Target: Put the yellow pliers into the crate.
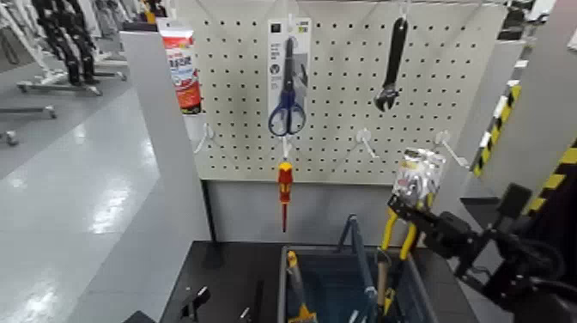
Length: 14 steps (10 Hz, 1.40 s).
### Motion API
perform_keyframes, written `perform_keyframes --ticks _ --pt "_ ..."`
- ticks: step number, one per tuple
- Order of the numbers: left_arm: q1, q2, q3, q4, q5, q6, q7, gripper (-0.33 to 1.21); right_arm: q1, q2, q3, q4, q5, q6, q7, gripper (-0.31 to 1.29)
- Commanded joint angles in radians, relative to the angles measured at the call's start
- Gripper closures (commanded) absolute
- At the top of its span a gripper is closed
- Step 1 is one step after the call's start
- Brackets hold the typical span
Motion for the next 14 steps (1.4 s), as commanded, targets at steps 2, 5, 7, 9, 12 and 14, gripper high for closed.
perform_keyframes --ticks 2,5,7,9,12,14 --pt "-0.001 -0.002 -0.006 0.011 0.014 -0.026 0.003 0.12 0.016 0.013 0.029 0.106 0.032 -0.005 0.003 1.13" --pt "-0.003 -0.001 -0.008 0.011 0.015 -0.026 0.004 0.12 0.026 0.019 0.038 0.161 0.066 0.007 0.003 1.13" --pt "-0.003 -0.001 -0.009 0.012 0.015 -0.026 0.004 0.12 0.028 0.02 0.044 0.17 0.091 0.036 0.003 1.13" --pt "-0.003 -0.001 -0.009 0.012 0.015 -0.026 0.004 0.12 0.028 0.022 0.044 0.17 0.1 0.075 -0.002 1.12" --pt "-0.004 -0.001 -0.011 0.012 0.015 -0.024 0.004 0.12 0.028 0.024 0.029 0.146 0.123 0.156 -0.008 0.58" --pt "-0.003 0.001 -0.012 0.012 0.015 -0.023 0.004 0.12 0.028 0.022 0.024 0.123 0.127 0.155 -0.012 0.12"
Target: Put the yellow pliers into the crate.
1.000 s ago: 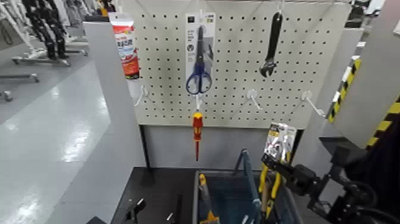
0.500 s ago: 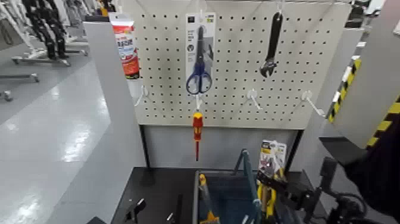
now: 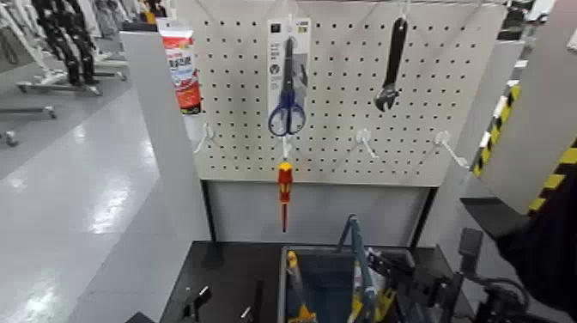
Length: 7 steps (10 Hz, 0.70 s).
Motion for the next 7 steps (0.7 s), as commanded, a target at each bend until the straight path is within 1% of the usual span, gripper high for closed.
perform_keyframes --ticks 1,4,6,7 --pt "0.001 0.002 -0.002 -0.002 0.0 0.001 0.0 0.12 0.004 0.0 -0.009 -0.024 0.004 -0.005 -0.005 0.13" --pt "-0.001 0.002 -0.002 0.0 0.0 0.001 0.0 0.12 0.007 0.001 -0.012 -0.033 0.004 -0.018 -0.009 0.13" --pt "-0.001 0.002 -0.003 0.0 0.0 0.003 0.0 0.12 0.016 0.005 -0.017 -0.061 0.007 -0.027 -0.031 0.13" --pt "-0.001 0.002 -0.005 0.0 0.002 0.003 0.0 0.12 0.027 0.005 -0.017 -0.083 0.018 -0.031 -0.046 0.13"
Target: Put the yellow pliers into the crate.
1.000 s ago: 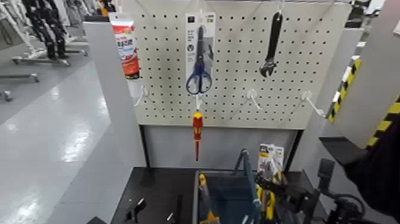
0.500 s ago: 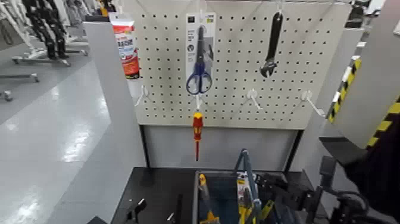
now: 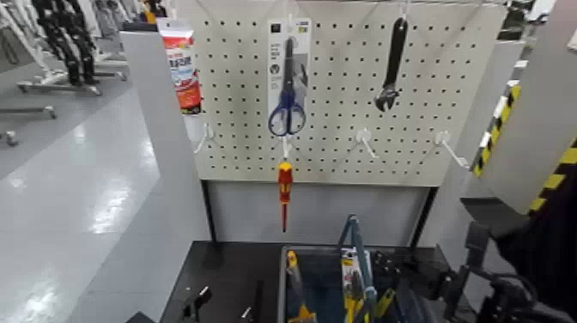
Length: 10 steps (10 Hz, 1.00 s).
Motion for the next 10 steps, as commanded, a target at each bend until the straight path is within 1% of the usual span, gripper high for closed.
perform_keyframes --ticks 1,2,3,5,7,8,9,10 --pt "0.0 0.0 -0.002 0.0 0.001 0.002 0.0 0.12 0.023 0.003 -0.003 -0.053 0.039 -0.035 -0.027 0.13" --pt "0.0 0.0 -0.004 0.0 -0.001 0.002 0.0 0.12 0.046 0.007 -0.005 -0.097 0.088 -0.066 -0.062 0.13" --pt "0.0 0.0 -0.004 0.0 -0.001 0.002 0.0 0.12 0.078 0.01 -0.006 -0.134 0.126 -0.104 -0.11 0.13" --pt "0.001 0.002 -0.004 -0.002 -0.001 -0.006 -0.001 0.12 0.199 0.028 0.0 -0.168 0.125 -0.312 -0.248 0.13" --pt "0.004 0.003 -0.004 -0.005 -0.001 -0.007 -0.003 0.12 0.307 0.056 0.005 -0.185 0.122 -0.468 -0.331 0.13" --pt "0.006 0.008 -0.004 -0.006 -0.002 -0.009 -0.004 0.12 0.359 0.072 0.009 -0.195 0.12 -0.532 -0.363 0.14" --pt "0.004 0.011 -0.007 -0.008 -0.002 -0.009 -0.004 0.12 0.408 0.086 0.023 -0.191 0.122 -0.631 -0.403 0.14" --pt "0.006 0.012 -0.004 -0.009 -0.002 -0.007 -0.006 0.12 0.457 0.092 0.045 -0.189 0.126 -0.7 -0.444 0.14"
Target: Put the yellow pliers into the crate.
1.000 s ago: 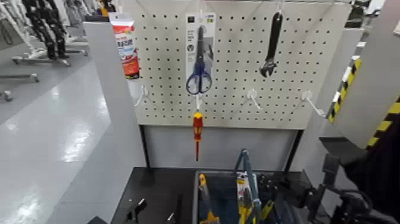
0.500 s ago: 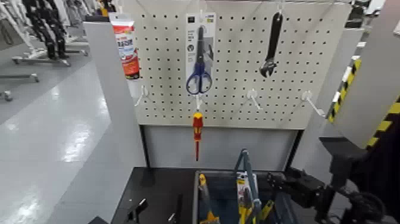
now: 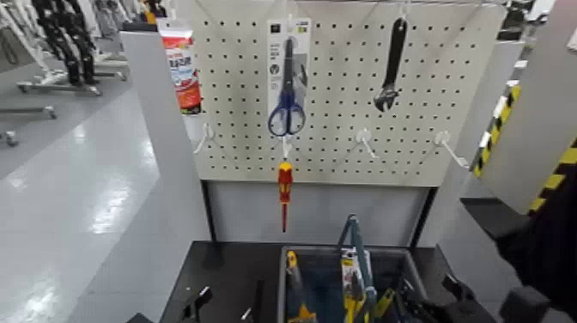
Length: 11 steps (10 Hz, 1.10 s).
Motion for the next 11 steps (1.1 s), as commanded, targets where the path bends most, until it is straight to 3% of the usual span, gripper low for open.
perform_keyframes --ticks 1,4,7,11 --pt "0.002 0.003 0.003 -0.002 0.0 0.001 -0.002 0.12 0.13 0.02 0.061 0.008 0.005 -0.196 -0.112 0.14" --pt "0.022 0.002 0.022 -0.016 -0.019 -0.006 0.002 0.12 0.236 0.046 0.121 0.012 0.031 -0.322 -0.241 0.15" --pt "0.071 -0.012 0.052 -0.064 -0.034 0.0 0.051 0.12 0.288 0.046 0.166 0.012 0.048 -0.388 -0.333 0.15" --pt "0.099 -0.02 0.066 -0.096 -0.055 0.015 0.074 0.12 0.306 0.043 0.175 0.001 0.051 -0.388 -0.359 0.15"
